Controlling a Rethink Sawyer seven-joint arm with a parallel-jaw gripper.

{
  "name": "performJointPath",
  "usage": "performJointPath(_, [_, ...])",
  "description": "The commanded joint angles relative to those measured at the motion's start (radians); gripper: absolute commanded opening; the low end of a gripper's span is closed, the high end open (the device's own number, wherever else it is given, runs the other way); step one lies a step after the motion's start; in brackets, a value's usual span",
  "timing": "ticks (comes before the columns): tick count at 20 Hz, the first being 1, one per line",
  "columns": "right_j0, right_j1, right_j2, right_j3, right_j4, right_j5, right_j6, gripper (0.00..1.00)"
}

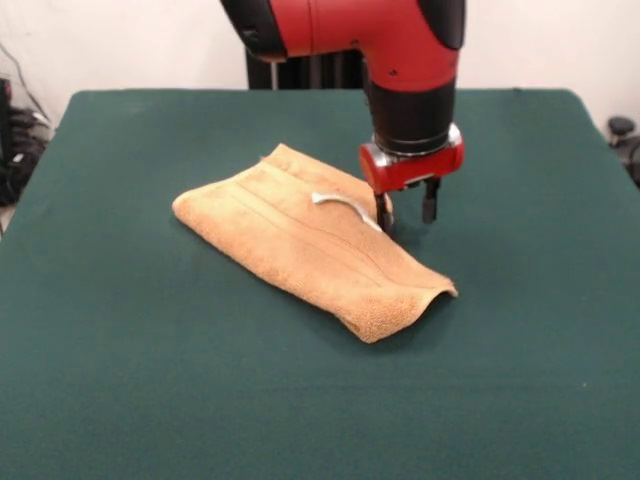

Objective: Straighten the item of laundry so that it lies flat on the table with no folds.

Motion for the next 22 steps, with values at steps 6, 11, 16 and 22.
performJointPath(6, [-0.094, -0.133, 0.06, 0.118, 0.036, 0.062, 0.04, 1.0])
performJointPath(11, [-0.117, -0.171, 0.074, 0.151, 0.033, 0.064, 0.034, 1.0])
performJointPath(16, [-0.113, -0.166, 0.057, 0.153, 0.009, 0.031, 0.052, 1.0])
performJointPath(22, [-0.084, -0.165, 0.041, 0.136, 0.008, 0.033, 0.078, 1.0])
